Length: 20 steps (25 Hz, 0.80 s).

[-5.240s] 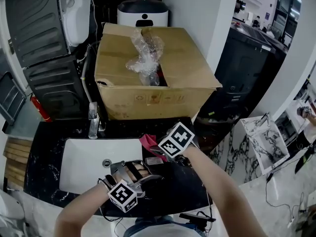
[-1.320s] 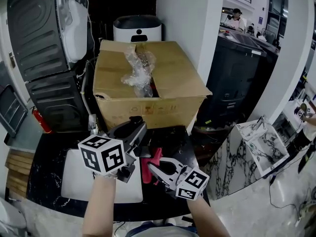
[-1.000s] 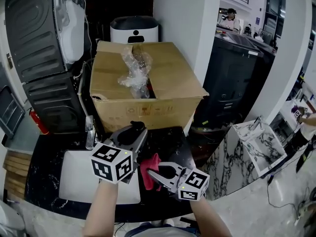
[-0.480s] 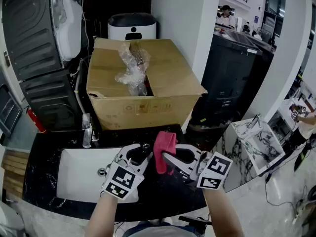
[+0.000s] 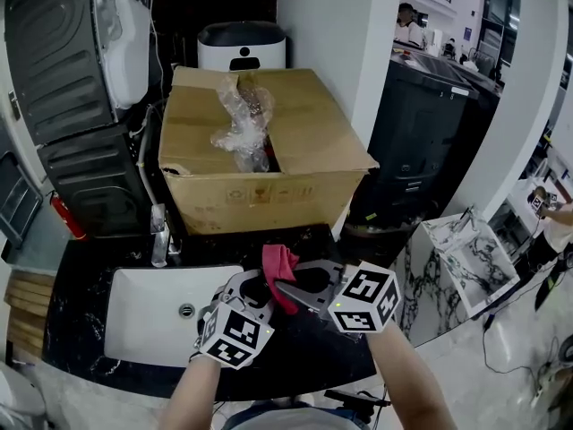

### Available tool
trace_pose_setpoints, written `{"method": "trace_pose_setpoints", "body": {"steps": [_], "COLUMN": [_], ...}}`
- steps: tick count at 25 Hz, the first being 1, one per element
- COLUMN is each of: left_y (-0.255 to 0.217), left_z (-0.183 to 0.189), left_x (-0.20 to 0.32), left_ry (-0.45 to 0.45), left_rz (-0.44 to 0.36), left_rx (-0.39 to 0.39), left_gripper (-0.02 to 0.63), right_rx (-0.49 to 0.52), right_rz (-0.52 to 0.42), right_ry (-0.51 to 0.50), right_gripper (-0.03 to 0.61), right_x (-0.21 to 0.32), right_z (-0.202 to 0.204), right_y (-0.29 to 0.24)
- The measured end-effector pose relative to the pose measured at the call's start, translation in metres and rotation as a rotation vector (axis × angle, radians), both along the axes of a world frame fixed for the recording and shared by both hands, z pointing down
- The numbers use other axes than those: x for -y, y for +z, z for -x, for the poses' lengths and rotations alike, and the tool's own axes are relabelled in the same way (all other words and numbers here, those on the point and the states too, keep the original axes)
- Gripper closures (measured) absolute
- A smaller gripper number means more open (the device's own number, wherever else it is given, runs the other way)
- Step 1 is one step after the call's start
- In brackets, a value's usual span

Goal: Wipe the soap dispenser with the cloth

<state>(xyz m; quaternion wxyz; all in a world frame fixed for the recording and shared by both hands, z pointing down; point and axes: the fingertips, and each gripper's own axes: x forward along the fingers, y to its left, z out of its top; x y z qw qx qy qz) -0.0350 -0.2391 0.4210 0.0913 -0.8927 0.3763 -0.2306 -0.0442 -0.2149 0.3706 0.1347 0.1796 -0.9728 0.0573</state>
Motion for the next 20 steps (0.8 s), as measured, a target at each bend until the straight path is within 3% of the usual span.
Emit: {"method": "trace_pose_setpoints", "body": {"steps": [5,9,17,20], "left_y": [0.009,0.016,0.022,0.023], "left_z": [0.004,0.009,0.013,0.016], "left_x": [0.000,-0.001,-0.004,-0.007], "left_ry": [-0.026,-0.039,-0.043,-0.051], "left_rz": [0.012,0.010,0.025,0.033], "left_rx": [0.038,0.063,0.047,0.013], "left_gripper": [0.505,0.505,0.503,0.503], "right_rx": [-0.043,-0.011,-0.024,-0.042], "right_rz": [0.023,0.067,0.110,0.104], "right_ry": [-0.043,-0.055,-0.055,0.007], "right_gripper": [0.532,0.531,0.531,0.531], "right_x": [0.007,0.020,0.045,0.059], "right_z": [0.017,0.031,0.058,0.058], "right_y": [0.004,0.006,0.011,0.016]}}
